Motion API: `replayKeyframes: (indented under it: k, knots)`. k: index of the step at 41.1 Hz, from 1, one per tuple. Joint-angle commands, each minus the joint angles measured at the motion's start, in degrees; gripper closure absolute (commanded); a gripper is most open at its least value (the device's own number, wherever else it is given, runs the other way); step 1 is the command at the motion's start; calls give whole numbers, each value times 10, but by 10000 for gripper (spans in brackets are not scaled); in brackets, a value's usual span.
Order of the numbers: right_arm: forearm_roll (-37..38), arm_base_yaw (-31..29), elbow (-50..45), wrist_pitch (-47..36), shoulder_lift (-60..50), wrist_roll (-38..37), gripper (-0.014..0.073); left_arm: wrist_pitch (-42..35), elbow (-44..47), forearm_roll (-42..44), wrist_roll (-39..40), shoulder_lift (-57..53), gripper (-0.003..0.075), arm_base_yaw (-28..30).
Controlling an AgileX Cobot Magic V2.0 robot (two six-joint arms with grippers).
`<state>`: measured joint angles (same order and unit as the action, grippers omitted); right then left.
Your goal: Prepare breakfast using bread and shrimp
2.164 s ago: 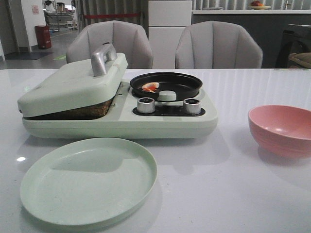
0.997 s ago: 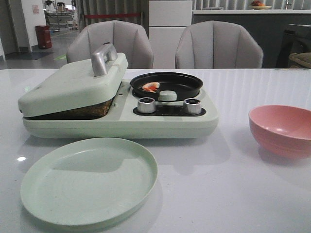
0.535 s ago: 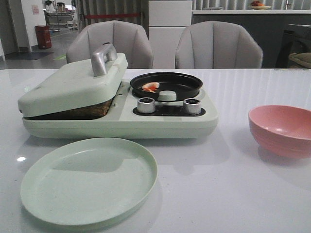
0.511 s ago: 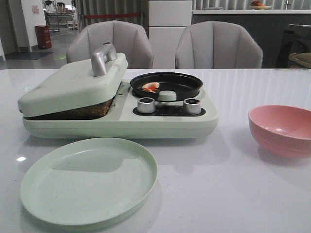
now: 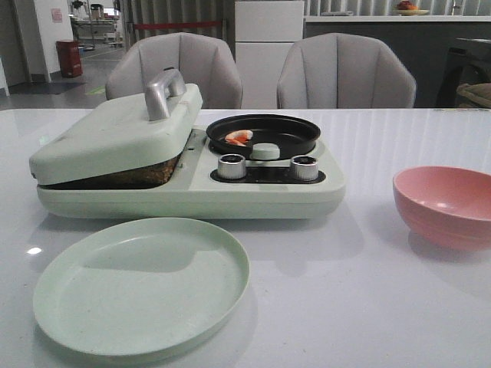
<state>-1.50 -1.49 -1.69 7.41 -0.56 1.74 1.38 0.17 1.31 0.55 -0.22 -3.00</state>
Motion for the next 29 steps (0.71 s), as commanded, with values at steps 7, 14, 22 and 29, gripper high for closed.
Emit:
replayKeyframes:
  k: [7,14,22,29]
  knots:
    - [-22,-1,2,-58,-11,5,558,-54,18,-3,-2,-13,619,-4]
    - [-44,-1,2,-90,-11,5,558,-54,18,-3,-2,-13,619,-4]
    - [-42,-1,2,-121,-11,5,558,-54,18,-3,-2,-13,619,-4]
    - [-34,-1,2,-120,-11,5,558,-54,18,-3,-2,-13,619,-4]
